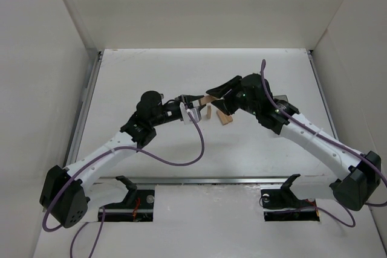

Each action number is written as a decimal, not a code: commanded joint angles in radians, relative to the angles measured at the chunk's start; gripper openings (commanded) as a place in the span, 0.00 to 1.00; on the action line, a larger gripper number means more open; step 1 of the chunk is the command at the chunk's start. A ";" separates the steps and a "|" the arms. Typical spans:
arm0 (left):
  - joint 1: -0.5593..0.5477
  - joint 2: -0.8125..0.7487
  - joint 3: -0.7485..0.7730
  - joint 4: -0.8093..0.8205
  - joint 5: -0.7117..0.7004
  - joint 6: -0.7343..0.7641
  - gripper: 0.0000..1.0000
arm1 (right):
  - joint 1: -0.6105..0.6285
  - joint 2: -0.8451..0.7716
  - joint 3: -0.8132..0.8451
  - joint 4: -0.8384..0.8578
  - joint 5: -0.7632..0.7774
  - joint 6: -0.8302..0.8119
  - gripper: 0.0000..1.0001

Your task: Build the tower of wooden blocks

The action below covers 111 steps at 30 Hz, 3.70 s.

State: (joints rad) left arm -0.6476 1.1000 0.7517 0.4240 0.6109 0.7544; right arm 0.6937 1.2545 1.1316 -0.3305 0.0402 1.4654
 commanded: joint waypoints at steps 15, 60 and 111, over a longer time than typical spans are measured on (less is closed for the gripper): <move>-0.023 -0.029 -0.034 0.044 -0.020 0.115 0.00 | -0.005 -0.015 -0.004 0.100 -0.023 0.032 0.00; -0.023 -0.462 -0.361 -0.051 -0.666 -0.420 1.00 | 0.004 0.479 0.378 -0.446 0.052 0.349 0.00; -0.023 -0.499 -0.428 -0.014 -0.666 -0.420 1.00 | -0.054 0.657 0.507 -0.535 0.055 0.398 0.00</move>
State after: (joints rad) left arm -0.6662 0.6186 0.3328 0.3542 -0.0471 0.3523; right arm 0.6472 1.9125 1.5967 -0.8482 0.0959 1.8370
